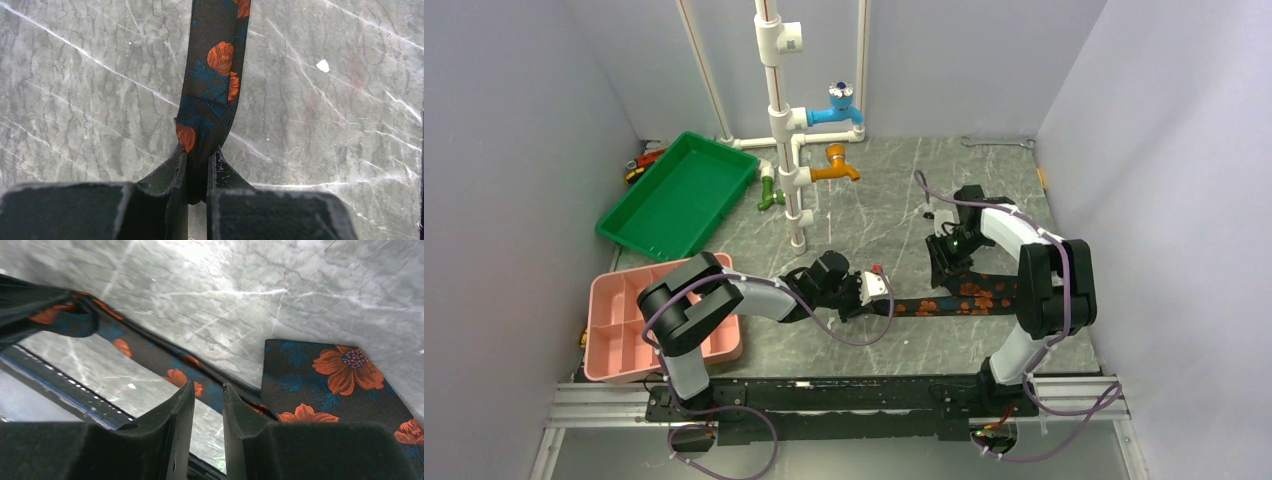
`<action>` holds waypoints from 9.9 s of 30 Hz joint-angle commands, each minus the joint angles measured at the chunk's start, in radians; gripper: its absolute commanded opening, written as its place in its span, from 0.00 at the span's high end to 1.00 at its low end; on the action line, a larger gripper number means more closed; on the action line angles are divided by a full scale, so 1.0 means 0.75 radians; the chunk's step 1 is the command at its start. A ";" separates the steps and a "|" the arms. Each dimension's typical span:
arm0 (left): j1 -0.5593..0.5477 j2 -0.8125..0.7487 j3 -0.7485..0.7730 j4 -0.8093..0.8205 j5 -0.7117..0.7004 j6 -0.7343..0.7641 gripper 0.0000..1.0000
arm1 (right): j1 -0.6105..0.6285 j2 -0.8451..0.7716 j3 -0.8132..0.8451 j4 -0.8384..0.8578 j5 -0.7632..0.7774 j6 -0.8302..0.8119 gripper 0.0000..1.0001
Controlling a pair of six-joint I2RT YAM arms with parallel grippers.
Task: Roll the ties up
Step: Roll the tie at the center of the board.
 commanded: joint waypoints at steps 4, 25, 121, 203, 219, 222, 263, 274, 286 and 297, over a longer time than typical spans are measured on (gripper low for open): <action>-0.015 0.063 -0.039 -0.260 -0.095 0.028 1.00 | -0.092 0.079 -0.095 0.129 0.372 -0.153 0.73; -0.014 0.074 -0.038 -0.292 -0.120 0.002 1.00 | -0.646 -0.102 0.258 -0.200 0.431 -0.527 0.43; 0.072 -0.127 -0.234 -0.007 0.113 -0.041 0.44 | 0.404 0.335 -0.054 0.426 -0.335 0.349 1.00; 0.036 0.120 -0.210 0.611 0.235 -0.199 0.31 | 0.325 0.335 -0.118 0.279 -0.093 0.426 1.00; 0.048 0.100 -0.100 -0.004 0.009 0.076 0.90 | 0.322 0.286 0.031 0.276 -0.253 0.341 0.84; 0.066 0.066 -0.104 -0.133 -0.068 0.075 0.93 | 0.256 0.169 0.126 0.175 -0.243 0.233 0.56; 0.085 0.120 -0.008 -0.354 -0.157 -0.009 0.97 | -0.929 -0.156 -0.016 -0.279 0.551 -0.692 0.58; 0.140 0.110 0.007 -0.413 -0.132 -0.002 0.97 | -0.863 0.207 0.051 0.184 0.666 -0.662 0.59; 0.148 0.042 0.002 -0.432 -0.162 0.027 0.97 | -0.716 0.351 0.261 0.159 0.652 -0.760 0.57; 0.127 0.029 0.026 -0.472 -0.172 0.049 0.94 | -0.633 -0.057 0.372 -0.276 -0.125 -0.420 0.37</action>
